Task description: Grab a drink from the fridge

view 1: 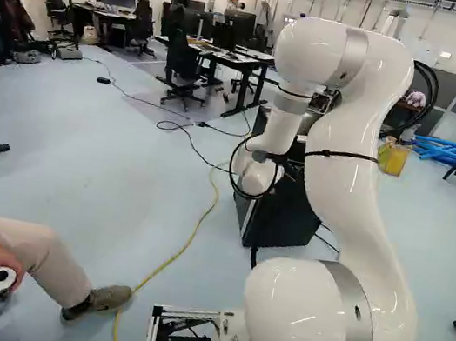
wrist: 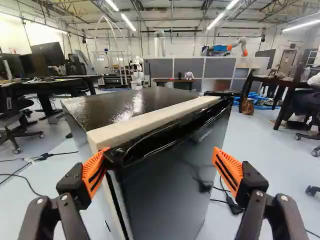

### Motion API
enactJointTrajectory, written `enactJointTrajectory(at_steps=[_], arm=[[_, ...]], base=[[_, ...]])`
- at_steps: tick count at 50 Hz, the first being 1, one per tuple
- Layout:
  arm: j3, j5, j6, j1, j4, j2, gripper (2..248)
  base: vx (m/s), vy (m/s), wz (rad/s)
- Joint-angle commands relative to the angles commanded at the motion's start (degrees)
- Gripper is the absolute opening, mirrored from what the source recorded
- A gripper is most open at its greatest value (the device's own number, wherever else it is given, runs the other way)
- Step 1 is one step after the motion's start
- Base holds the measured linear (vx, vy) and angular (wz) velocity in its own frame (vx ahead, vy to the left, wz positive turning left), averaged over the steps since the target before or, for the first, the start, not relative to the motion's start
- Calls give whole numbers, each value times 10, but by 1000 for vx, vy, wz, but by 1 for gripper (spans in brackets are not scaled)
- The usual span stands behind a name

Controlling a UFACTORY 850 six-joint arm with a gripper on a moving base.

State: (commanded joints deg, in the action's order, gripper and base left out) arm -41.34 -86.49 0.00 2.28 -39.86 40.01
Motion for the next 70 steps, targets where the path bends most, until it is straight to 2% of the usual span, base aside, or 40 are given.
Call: enactJointTrajectory(at_steps=[34, 70], arm=[[48, 0, 0, 45, 0, -29, 247], [103, 0, 0, 102, 0, -63, 247]], base=[[-1, -2, -7], [0, 0, 0]])
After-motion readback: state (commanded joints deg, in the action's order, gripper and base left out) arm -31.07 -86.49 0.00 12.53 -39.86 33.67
